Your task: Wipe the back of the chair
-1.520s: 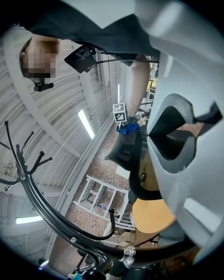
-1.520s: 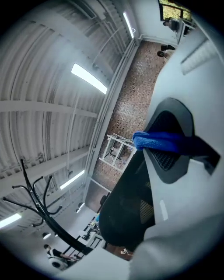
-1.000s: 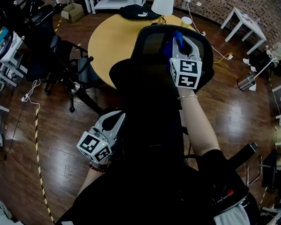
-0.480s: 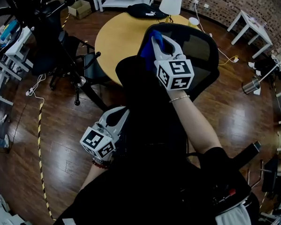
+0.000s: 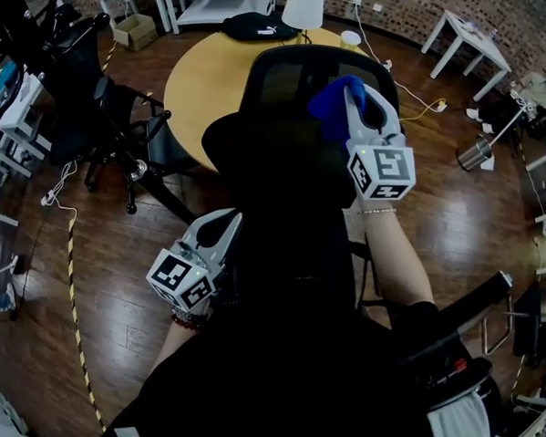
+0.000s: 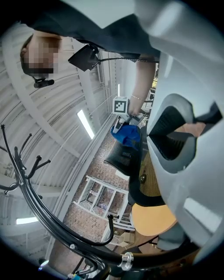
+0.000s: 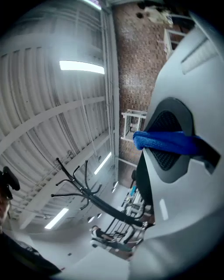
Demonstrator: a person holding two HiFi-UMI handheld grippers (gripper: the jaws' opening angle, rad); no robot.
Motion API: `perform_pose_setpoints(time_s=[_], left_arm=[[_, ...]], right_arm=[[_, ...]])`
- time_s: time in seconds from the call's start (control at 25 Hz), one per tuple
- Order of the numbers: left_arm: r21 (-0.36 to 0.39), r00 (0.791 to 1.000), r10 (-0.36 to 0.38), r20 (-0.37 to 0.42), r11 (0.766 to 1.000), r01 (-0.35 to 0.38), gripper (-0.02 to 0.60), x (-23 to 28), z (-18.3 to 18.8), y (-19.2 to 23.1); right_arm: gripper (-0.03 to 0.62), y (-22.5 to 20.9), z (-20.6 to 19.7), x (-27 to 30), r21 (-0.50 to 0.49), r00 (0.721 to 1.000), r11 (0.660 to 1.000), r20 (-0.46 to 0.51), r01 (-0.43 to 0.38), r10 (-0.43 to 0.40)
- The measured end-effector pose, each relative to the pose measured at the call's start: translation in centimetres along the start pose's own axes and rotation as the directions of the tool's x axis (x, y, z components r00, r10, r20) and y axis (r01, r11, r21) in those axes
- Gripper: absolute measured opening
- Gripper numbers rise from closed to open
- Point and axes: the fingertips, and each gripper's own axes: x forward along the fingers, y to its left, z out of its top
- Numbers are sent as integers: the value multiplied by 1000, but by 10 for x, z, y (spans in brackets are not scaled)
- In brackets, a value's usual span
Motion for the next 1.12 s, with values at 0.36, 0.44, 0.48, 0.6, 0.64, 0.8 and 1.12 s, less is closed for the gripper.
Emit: perform_pose_setpoints(time_s=[0.36,0.44,0.48,0.6,0.64,0.8,1.12], left_arm=[[-13,999,-36,-7,999,36,6,16,1,-4],[-17,1000,-31,-4,999,31,6,14,1,-2],[-20,1000,-25,-3,999,25,6,13,1,-1],[-30,1000,-3,-1,1000,3,6,7,0,4],[-34,1000,3,0,999,-3,6,6,-1,6],[-47,1000,20,-5,999,-20,6,0,-7,11],[-45,1000,24,16,999,-23,6,-6,-8,8]], right_arm=[[32,-95,-42,-32,-458,950,866,-126,202,-287],[31,-91,-43,-26,-454,942,858,-106,239,-319],[31,-89,-44,-23,-442,940,861,-100,252,-327],[31,-74,-50,-9,-432,943,869,-107,242,-316],[31,-69,-52,-4,-431,943,871,-114,236,-312],[31,-48,-57,15,-370,946,902,-139,223,-292],[29,26,-49,56,-210,981,975,-161,75,-110]])
